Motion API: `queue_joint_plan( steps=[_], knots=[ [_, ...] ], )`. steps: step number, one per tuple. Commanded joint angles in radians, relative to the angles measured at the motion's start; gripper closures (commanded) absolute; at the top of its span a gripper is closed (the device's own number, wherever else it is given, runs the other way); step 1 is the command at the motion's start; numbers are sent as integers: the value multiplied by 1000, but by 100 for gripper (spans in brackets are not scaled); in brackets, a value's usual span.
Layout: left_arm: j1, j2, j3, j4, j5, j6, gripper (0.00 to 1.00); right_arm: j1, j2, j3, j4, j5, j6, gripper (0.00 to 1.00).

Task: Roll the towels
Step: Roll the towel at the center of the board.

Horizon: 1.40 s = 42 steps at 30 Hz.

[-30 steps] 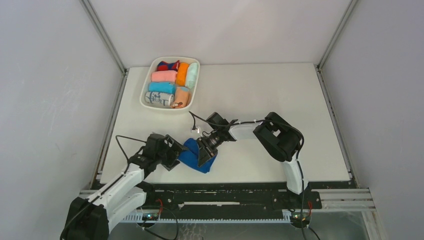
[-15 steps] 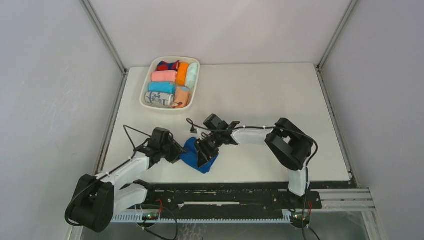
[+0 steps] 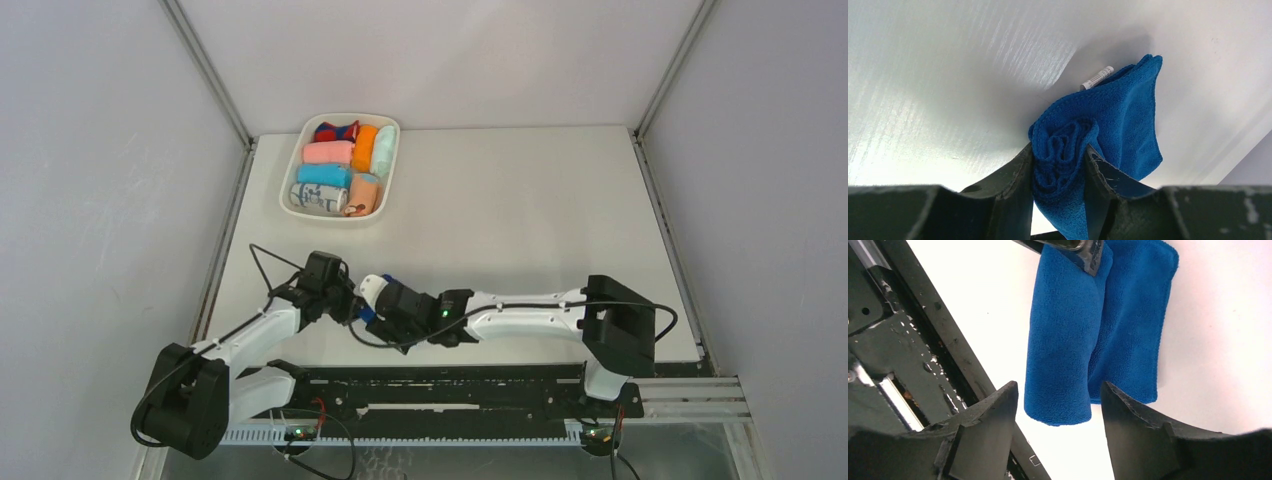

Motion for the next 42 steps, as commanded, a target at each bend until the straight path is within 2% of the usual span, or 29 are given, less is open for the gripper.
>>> queue_joint_plan(
  steps=[1,13,17,20,25,32,37,42],
  knots=[
    [-5,21,29,-71,-43,46,60,71,-17,3,38,225,-74,39],
    [-13,49,53,-73,-42,41,57,188,186,60,5,386,-119,40],
    [-16,54,61,-73,-42,40,55,197,221,61,14,415,-128,48],
    [-18,47,66,-73,-42,39,52,178,225,60,13,368,-127,56],
    [-16,-26,81,-97,-69,32,40,78,195,45,-1,94,-98,67],
    [-2,-202,94,-165,-143,-2,16,-106,200,20,4,-388,-42,70],
    [32,-303,44,-196,-140,-47,12,-210,247,4,43,-660,19,70],
    [36,-419,-36,-179,-120,-91,11,-320,266,-85,198,-898,145,70]
  ],
)
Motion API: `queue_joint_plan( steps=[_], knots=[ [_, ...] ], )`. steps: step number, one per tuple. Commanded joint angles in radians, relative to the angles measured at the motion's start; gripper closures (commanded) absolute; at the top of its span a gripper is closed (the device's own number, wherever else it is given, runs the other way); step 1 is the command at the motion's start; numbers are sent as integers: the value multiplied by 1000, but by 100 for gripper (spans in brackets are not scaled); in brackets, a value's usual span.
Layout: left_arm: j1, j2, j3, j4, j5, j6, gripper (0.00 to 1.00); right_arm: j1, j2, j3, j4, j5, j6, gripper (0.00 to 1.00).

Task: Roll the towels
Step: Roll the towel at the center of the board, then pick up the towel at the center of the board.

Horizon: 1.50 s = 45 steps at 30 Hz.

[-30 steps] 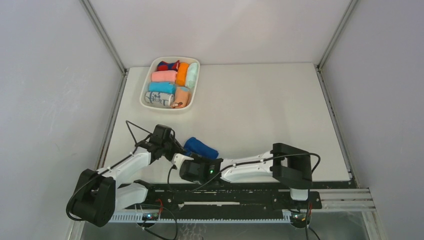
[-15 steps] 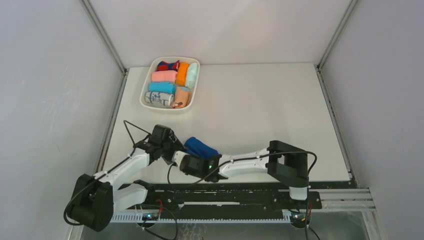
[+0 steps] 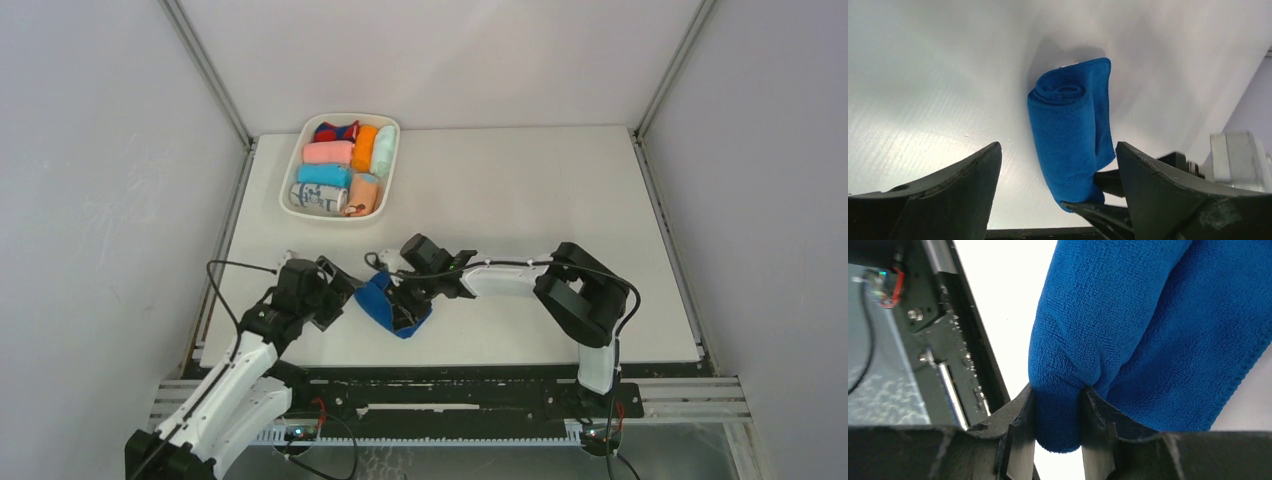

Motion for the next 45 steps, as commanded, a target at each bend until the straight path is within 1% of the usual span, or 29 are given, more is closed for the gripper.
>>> queue_joint_plan(
  steps=[1,4,5,7,9,18,23,26,32,38,45],
  knots=[
    [8,-79,-75,27,26,-56,11,-80,76,-116,111,-332,167,70],
    [8,-90,-119,96,100,-70,10,-146,99,-188,276,-444,295,68],
    [3,-89,-133,122,122,-75,8,-173,107,-223,334,-485,346,67],
    [-12,-77,-138,164,145,-82,5,-206,127,-278,464,-525,463,66],
    [-36,-56,-132,194,149,-85,5,-230,154,-319,573,-560,549,65],
    [-98,94,-129,380,195,-128,5,-282,281,-382,810,-625,747,64],
    [-133,111,-141,405,170,-159,6,-293,309,-382,817,-618,763,64],
    [-152,136,-149,436,151,-177,9,-295,319,-383,819,-616,771,63],
    [-177,252,-141,500,148,-191,15,-297,329,-383,806,-613,771,63],
    [-210,308,-139,501,123,-214,17,-303,341,-383,800,-606,777,62],
    [-227,410,-143,554,109,-228,22,-306,355,-381,819,-604,796,62]
  ],
)
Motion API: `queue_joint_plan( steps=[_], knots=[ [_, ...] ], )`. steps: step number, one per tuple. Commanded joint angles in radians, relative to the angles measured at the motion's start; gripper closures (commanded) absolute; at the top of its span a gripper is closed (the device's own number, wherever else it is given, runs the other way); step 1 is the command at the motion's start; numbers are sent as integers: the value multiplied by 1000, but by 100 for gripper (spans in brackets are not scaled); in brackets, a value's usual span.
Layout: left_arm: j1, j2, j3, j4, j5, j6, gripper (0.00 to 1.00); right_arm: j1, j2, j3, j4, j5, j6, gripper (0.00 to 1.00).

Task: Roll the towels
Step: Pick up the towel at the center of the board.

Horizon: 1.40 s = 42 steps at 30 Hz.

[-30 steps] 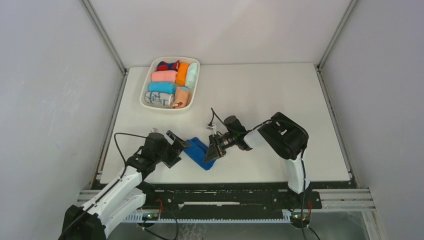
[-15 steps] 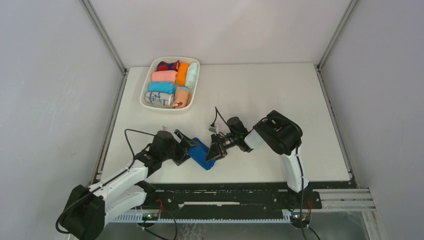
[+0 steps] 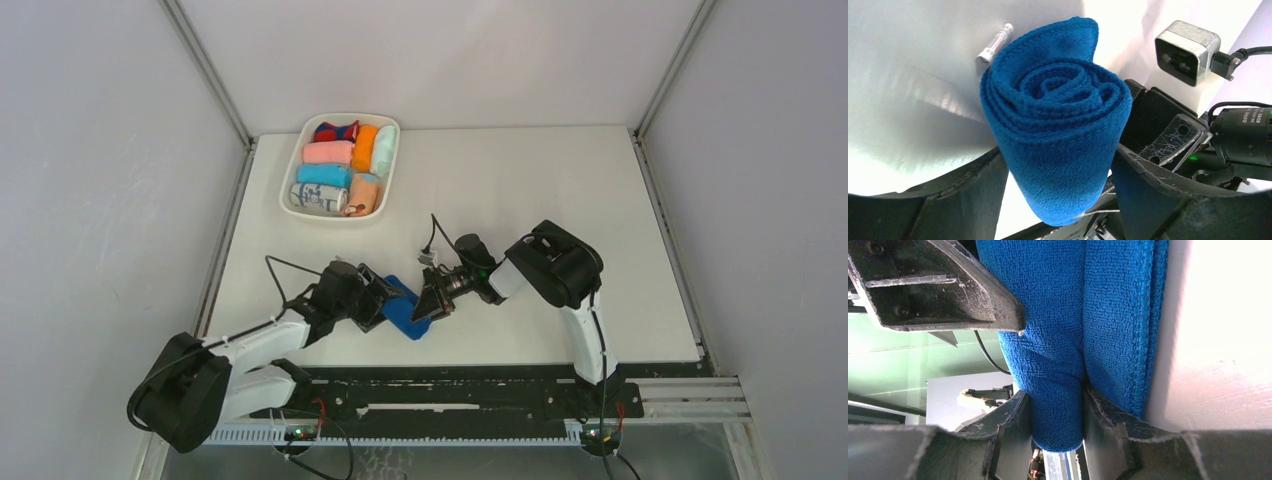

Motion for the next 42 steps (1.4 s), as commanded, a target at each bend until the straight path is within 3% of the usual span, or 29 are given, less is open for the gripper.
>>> queue_joint_plan(
  steps=[1,5,14,19,25,31,36,42],
  knots=[
    [-23,64,-13,49,-41,-17,23,6,84,-50,-139,106,-34,62],
    [-38,114,-15,85,-39,-28,28,4,90,-49,-134,103,-25,62],
    [-42,101,-18,66,-68,-32,52,-3,-25,-70,-129,128,-42,59],
    [-40,82,42,-77,-108,4,62,-7,-273,-66,-391,243,-240,53],
    [-40,96,88,-148,-108,25,62,68,-524,-21,-753,617,-544,47],
    [-41,110,112,-188,-103,39,60,294,-682,15,-855,1080,-722,37],
    [-41,127,125,-192,-91,44,60,475,-688,53,-847,1365,-846,33],
    [-40,141,136,-194,-80,48,59,598,-576,139,-867,1557,-949,30]
  ],
)
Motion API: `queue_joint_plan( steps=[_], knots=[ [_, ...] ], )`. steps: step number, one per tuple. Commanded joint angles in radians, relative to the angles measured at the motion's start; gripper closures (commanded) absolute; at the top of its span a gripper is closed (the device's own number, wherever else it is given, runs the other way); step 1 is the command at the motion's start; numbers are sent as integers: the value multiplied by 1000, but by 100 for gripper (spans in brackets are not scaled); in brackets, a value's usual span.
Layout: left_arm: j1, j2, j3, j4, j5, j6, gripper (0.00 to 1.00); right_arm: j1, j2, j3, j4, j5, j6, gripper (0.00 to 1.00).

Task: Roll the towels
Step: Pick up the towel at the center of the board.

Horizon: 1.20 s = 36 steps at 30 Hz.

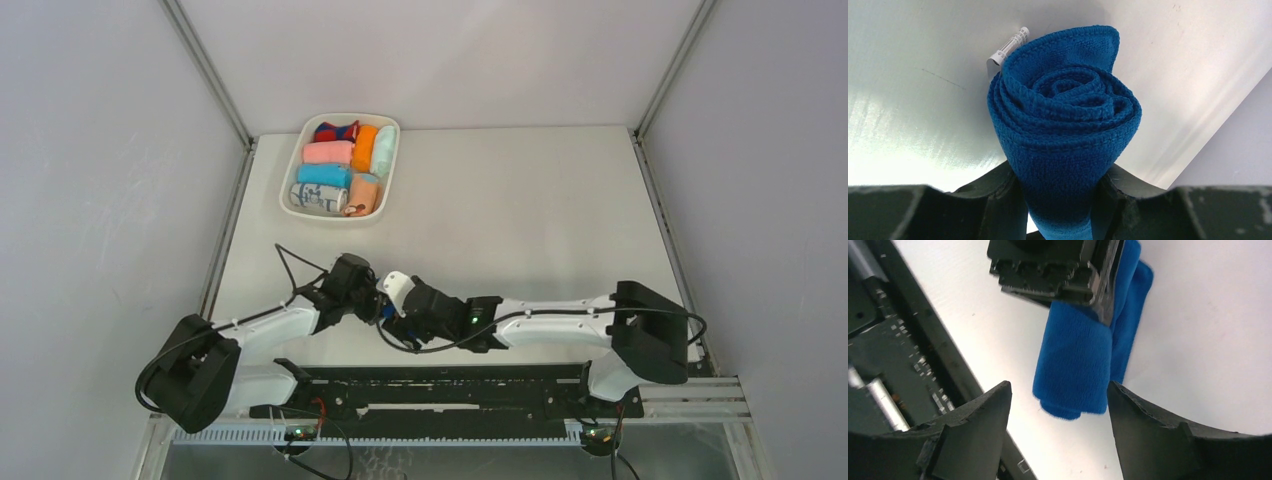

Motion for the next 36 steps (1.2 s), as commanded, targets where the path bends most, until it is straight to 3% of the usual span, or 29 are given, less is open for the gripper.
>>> queue_joint_plan(
  steps=[1,12,19,27,36],
  knots=[
    [-3,24,22,-76,-16,46,59,64,98,89,-18,244,-125,30],
    [-2,33,23,-73,-13,45,57,135,254,161,-71,305,-147,30],
    [-2,34,27,-65,-5,45,49,146,315,176,-105,303,-146,39],
    [24,-53,-1,-85,-29,56,35,42,279,157,-125,61,-79,59],
    [80,-187,-72,-118,-27,58,24,-86,280,145,-117,-267,-17,65]
  ],
)
